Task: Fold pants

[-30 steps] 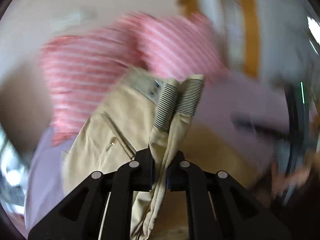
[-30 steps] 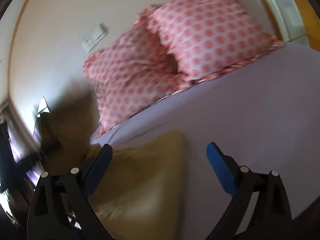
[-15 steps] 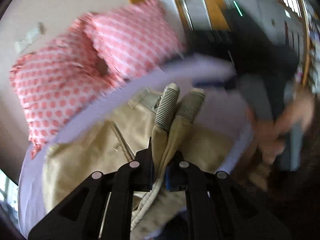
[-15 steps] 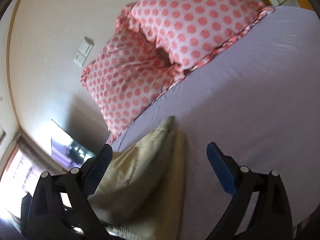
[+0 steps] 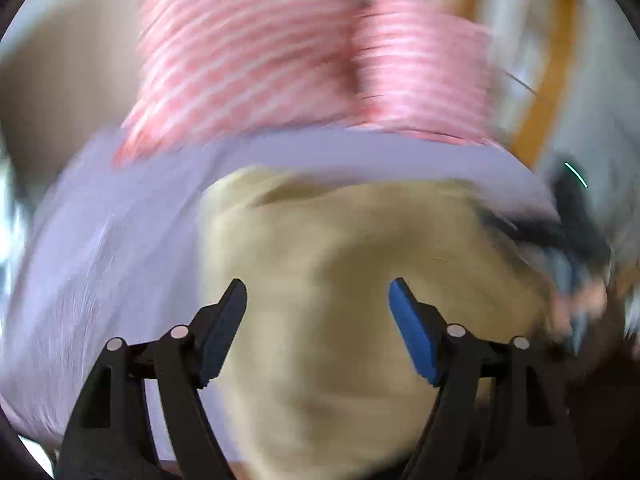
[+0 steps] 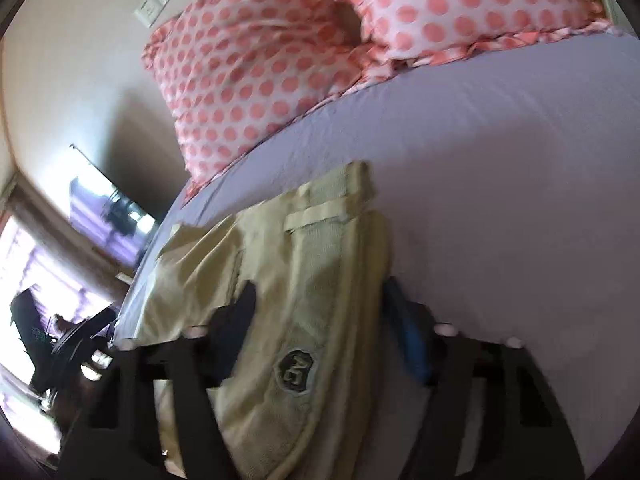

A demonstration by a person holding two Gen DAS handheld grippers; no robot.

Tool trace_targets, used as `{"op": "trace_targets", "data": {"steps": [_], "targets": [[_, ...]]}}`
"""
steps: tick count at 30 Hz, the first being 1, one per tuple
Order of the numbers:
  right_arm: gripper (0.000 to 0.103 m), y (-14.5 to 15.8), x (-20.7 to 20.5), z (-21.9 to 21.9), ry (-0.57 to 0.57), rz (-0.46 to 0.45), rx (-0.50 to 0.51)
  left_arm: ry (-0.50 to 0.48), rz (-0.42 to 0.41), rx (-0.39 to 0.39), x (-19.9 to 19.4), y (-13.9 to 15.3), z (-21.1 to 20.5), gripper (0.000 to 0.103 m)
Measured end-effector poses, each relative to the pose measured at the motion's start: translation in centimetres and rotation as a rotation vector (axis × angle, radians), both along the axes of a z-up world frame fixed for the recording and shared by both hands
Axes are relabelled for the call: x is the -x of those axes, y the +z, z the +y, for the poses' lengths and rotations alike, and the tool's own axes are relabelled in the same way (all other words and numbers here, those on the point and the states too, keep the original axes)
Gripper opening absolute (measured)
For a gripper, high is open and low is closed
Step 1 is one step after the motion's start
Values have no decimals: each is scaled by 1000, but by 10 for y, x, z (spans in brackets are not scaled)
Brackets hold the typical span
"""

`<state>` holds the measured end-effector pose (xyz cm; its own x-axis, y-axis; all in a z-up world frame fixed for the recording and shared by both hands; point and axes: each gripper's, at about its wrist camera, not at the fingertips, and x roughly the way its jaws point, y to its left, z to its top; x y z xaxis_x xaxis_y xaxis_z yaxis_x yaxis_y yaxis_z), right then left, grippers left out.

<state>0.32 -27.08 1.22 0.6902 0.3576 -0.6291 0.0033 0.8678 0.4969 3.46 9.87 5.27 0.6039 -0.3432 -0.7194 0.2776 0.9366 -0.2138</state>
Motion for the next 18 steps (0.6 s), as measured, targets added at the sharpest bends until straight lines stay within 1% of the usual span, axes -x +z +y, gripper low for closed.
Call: {"op": "trace_targets", "data": {"steps": [2, 4, 6, 8, 9, 10, 11, 12, 14, 15, 16, 18], "targets": [[60, 0, 0, -1, 9, -5, 2, 36, 73, 61, -23, -10, 21, 72], [58, -3, 0, -9, 6, -15, -47, 3, 133, 105, -40, -21, 27, 72], [58, -2, -3, -11, 4, -17, -55, -51, 204, 152, -53, -34, 20, 72], [59, -2, -5, -8, 30, -25, -57, -64, 195, 157, -66, -35, 16, 74], [52, -3, -5, -7, 51, -26, -64, -71, 203, 172, -69, -35, 14, 72], [29, -5, -8, -7, 82, -14, -100, -76, 215, 206, -72, -37, 14, 68], [22, -12, -10, -11, 111, 6, -176, -73, 223, 243, -74, -39, 17, 58], [19, -19, -11, -18, 126, 11, -278, -71, 237, 270, -76, -41, 20, 35], [17, -24, -12, -26, 136, 15, -387, -63, 292, 357, -80, -47, 29, 12], [16, -23, -12, -26, 139, 13, -407, -59, 305, 387, -80, -48, 33, 11], [15, -20, -13, -25, 143, 7, -419, -56, 303, 379, -81, -46, 32, 11], [15, -8, -19, -22, 153, -8, -431, -54, 279, 312, -81, -36, 24, 9]]}}
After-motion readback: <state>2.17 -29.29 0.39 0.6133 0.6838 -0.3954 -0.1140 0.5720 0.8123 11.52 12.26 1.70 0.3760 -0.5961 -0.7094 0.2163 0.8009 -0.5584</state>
